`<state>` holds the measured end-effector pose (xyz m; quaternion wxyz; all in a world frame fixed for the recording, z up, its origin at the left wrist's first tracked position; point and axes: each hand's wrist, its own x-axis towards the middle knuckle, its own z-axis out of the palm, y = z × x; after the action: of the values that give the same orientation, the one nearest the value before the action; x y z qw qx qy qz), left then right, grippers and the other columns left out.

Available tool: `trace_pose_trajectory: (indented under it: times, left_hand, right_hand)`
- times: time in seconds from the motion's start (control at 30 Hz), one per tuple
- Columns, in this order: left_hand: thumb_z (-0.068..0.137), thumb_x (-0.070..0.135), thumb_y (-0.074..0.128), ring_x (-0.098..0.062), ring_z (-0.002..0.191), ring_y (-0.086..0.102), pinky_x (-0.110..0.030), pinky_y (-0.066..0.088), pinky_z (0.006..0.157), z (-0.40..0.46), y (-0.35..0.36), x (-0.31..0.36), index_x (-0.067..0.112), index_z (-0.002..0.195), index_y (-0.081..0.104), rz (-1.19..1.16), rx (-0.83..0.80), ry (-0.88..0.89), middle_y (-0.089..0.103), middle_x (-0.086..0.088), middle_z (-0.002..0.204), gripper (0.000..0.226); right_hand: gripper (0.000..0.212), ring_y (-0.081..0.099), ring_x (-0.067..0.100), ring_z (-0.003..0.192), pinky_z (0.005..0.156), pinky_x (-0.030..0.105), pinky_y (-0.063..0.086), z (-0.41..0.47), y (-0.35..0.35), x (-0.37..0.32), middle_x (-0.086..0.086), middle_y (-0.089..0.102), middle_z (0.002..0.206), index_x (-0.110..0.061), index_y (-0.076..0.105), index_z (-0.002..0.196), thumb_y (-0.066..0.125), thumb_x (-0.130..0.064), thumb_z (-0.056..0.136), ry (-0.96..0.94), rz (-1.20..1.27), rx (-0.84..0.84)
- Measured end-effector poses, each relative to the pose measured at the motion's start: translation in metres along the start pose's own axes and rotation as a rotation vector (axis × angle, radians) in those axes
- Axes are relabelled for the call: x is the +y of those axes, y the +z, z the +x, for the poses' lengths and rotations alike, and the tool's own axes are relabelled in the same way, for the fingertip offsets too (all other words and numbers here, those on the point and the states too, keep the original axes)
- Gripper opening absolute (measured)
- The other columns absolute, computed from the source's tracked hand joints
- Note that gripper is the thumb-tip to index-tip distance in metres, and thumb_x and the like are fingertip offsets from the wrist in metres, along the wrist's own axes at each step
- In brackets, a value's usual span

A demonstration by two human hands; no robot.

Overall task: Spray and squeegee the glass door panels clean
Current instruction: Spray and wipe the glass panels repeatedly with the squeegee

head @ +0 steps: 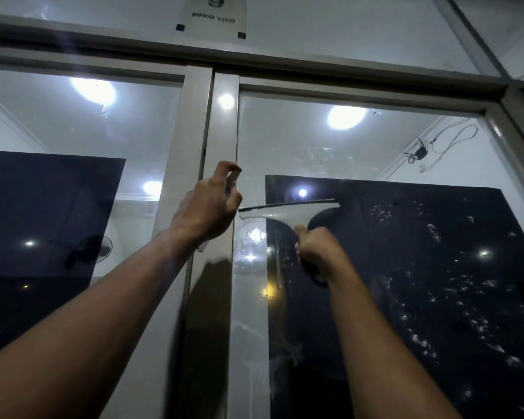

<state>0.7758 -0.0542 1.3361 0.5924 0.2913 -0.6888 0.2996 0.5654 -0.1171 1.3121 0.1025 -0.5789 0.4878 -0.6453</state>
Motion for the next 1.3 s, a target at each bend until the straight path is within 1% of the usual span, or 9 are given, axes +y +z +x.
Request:
trace_pose_trajectory:
  times: [0.13,0.33,0.43,0.57,0.7,0.83,0.97,1.13,1.3]
  left_hand:
    - [0.103,0.024,0.048,-0.029,0.09,0.063,-0.041,0.052,0.077,-0.003,-0.003,0.007,0.023,0.142,0.037,-0.008,0.01,0.01,0.066,-0.017,0.115,0.04]
    - [0.103,0.024,0.046,-0.028,0.083,0.061,-0.04,0.05,0.072,-0.018,-0.006,0.018,0.024,0.142,0.038,0.006,-0.028,0.0,0.066,-0.014,0.108,0.04]
    - [0.103,0.024,0.046,-0.027,0.084,0.061,-0.038,0.047,0.071,-0.021,-0.005,0.018,0.023,0.142,0.038,0.002,-0.044,-0.011,0.066,-0.014,0.109,0.04]
    - [0.103,0.023,0.046,-0.027,0.084,0.062,-0.038,0.05,0.072,-0.028,-0.004,0.016,0.023,0.141,0.037,-0.018,-0.048,-0.028,0.067,-0.015,0.109,0.039]
    - [0.104,0.022,0.046,-0.021,0.078,0.058,-0.025,0.04,0.06,-0.042,-0.001,0.013,0.021,0.142,0.037,-0.008,-0.06,-0.05,0.066,-0.014,0.11,0.039]
    - [0.103,0.021,0.046,-0.022,0.078,0.057,-0.03,0.04,0.063,-0.055,0.0,0.011,0.021,0.141,0.038,-0.003,-0.084,-0.089,0.067,-0.016,0.112,0.039]
    - [0.103,0.021,0.046,-0.016,0.073,0.052,-0.02,0.031,0.056,-0.056,-0.003,0.006,0.022,0.141,0.04,0.023,-0.073,-0.103,0.063,-0.007,0.102,0.039]
    - [0.102,0.023,0.046,-0.025,0.079,0.054,-0.033,0.037,0.066,-0.054,-0.008,-0.005,0.025,0.138,0.04,0.045,-0.038,-0.127,0.06,-0.007,0.099,0.036]
    - [0.101,0.024,0.046,-0.025,0.08,0.053,-0.035,0.037,0.07,-0.06,-0.011,-0.014,0.026,0.139,0.039,0.044,-0.029,-0.157,0.058,-0.005,0.102,0.038]
  right_hand:
    - [0.047,0.06,0.033,0.083,0.073,0.039,0.049,0.007,-0.007,-0.005,0.027,0.064,0.105,-0.005,0.063,0.097,0.045,-0.049,0.093,-0.015,-0.081,-0.022]
    - [0.057,0.067,0.036,0.093,0.084,0.042,0.056,-0.051,-0.011,0.061,0.021,0.07,0.102,-0.004,0.07,0.099,0.043,-0.054,0.094,0.048,-0.177,0.016]
    - [0.055,0.066,0.034,0.097,0.079,0.035,0.05,-0.039,-0.017,0.033,0.021,0.069,0.108,-0.002,0.069,0.106,0.044,-0.049,0.096,0.032,-0.155,0.047]
    - [0.054,0.065,0.039,0.105,0.083,0.039,0.051,-0.012,-0.022,-0.014,0.024,0.064,0.119,0.0,0.066,0.113,0.047,-0.047,0.096,0.002,-0.102,0.076]
    - [0.054,0.067,0.038,0.099,0.086,0.044,0.055,-0.035,-0.005,0.016,0.024,0.068,0.11,0.0,0.069,0.105,0.045,-0.047,0.093,0.014,-0.125,0.036]
    - [0.053,0.066,0.031,0.089,0.075,0.036,0.051,-0.082,0.008,0.051,0.017,0.07,0.098,-0.003,0.07,0.096,0.041,-0.046,0.101,0.023,-0.147,0.014]
    - [0.051,0.064,0.038,0.103,0.087,0.041,0.054,-0.058,0.002,0.004,0.023,0.064,0.117,0.0,0.065,0.112,0.044,-0.045,0.101,-0.002,-0.091,0.084]
    - [0.046,0.057,0.035,0.12,0.078,0.032,0.042,-0.02,-0.006,-0.05,0.02,0.056,0.133,-0.002,0.054,0.133,0.04,-0.036,0.105,-0.076,-0.108,0.06]
    - [0.051,0.066,0.041,0.095,0.083,0.046,0.056,-0.039,0.007,0.006,0.025,0.065,0.112,0.002,0.067,0.106,0.045,-0.044,0.098,-0.029,-0.148,0.121]
